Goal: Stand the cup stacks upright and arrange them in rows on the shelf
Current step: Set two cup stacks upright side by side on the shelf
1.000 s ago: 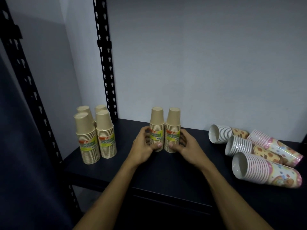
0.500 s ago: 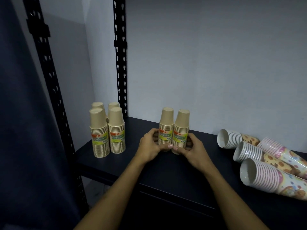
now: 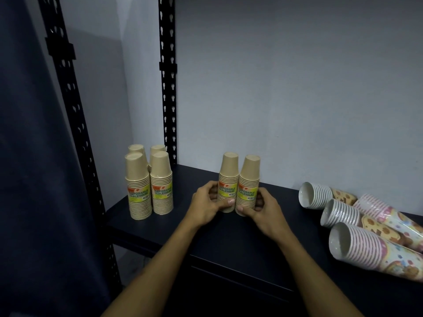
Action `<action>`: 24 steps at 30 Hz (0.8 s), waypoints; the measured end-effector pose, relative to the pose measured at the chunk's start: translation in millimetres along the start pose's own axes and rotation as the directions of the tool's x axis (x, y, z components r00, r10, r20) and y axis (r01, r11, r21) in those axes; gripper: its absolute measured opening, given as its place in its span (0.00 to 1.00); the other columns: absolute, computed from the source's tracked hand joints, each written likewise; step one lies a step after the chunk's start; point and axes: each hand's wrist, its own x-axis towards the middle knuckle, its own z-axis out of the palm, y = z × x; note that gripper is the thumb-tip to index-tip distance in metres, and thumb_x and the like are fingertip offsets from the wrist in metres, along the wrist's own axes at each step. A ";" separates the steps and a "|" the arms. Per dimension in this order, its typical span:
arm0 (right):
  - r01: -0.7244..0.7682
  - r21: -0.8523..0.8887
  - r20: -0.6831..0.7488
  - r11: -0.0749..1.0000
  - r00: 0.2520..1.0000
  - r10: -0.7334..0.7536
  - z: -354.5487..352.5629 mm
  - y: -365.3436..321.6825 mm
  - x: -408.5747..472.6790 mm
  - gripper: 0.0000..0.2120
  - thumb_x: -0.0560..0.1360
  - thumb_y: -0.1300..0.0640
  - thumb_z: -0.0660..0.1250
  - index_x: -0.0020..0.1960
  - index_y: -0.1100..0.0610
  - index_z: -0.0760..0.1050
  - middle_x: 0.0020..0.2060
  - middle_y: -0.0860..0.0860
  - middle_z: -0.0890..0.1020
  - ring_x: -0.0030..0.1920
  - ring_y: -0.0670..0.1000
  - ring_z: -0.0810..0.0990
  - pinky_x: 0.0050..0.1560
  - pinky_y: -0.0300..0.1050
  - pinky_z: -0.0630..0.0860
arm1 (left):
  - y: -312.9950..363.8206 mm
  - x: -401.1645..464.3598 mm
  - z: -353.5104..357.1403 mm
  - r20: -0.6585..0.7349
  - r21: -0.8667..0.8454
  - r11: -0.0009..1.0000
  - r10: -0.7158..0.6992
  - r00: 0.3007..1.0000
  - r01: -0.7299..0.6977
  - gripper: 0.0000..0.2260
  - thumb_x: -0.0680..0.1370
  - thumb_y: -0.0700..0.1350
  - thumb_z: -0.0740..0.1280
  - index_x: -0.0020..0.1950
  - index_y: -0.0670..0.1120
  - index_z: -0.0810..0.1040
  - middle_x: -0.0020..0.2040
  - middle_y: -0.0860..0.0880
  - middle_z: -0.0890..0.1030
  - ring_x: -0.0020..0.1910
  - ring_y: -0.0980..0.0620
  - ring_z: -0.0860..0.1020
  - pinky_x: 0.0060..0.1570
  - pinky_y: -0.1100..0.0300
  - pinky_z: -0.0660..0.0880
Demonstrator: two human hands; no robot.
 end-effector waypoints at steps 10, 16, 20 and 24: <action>0.064 -0.052 0.058 0.997 0.996 -0.061 2.5 -8.8 -10.0 0.30 0.71 0.53 0.79 0.70 0.53 0.72 0.60 0.46 0.82 0.60 0.44 0.81 0.60 0.38 0.77 | 11.0 -24.5 -4.6 -0.077 0.051 0.999 0.000 0.997 0.004 0.26 0.68 0.46 0.81 0.63 0.47 0.77 0.55 0.52 0.84 0.54 0.58 0.83 0.57 0.61 0.80; 0.125 -0.076 0.151 0.989 0.982 -0.113 18.2 -22.7 -26.7 0.28 0.73 0.52 0.77 0.70 0.49 0.71 0.58 0.40 0.80 0.54 0.32 0.77 0.50 0.22 0.72 | 15.1 -61.9 -25.2 -0.170 0.065 0.998 -0.003 0.985 0.015 0.25 0.69 0.44 0.81 0.63 0.46 0.77 0.54 0.52 0.84 0.53 0.59 0.82 0.51 0.70 0.78; 0.158 -0.060 0.224 0.986 0.964 -0.141 36.4 -33.0 -34.8 0.28 0.73 0.50 0.76 0.70 0.48 0.71 0.60 0.39 0.81 0.57 0.34 0.78 0.54 0.25 0.72 | 17.9 -95.9 -40.8 -0.273 0.127 0.992 0.029 0.962 0.006 0.25 0.69 0.48 0.80 0.64 0.48 0.78 0.54 0.55 0.84 0.53 0.61 0.82 0.54 0.65 0.79; 0.190 -0.040 0.273 0.981 0.946 -0.172 61.5 -45.1 -37.8 0.29 0.73 0.49 0.77 0.71 0.49 0.72 0.62 0.41 0.81 0.60 0.39 0.79 0.58 0.30 0.73 | 16.8 -121.5 -60.1 -0.393 0.239 0.971 0.076 0.916 0.022 0.23 0.69 0.53 0.79 0.62 0.52 0.80 0.53 0.57 0.84 0.50 0.61 0.82 0.52 0.62 0.80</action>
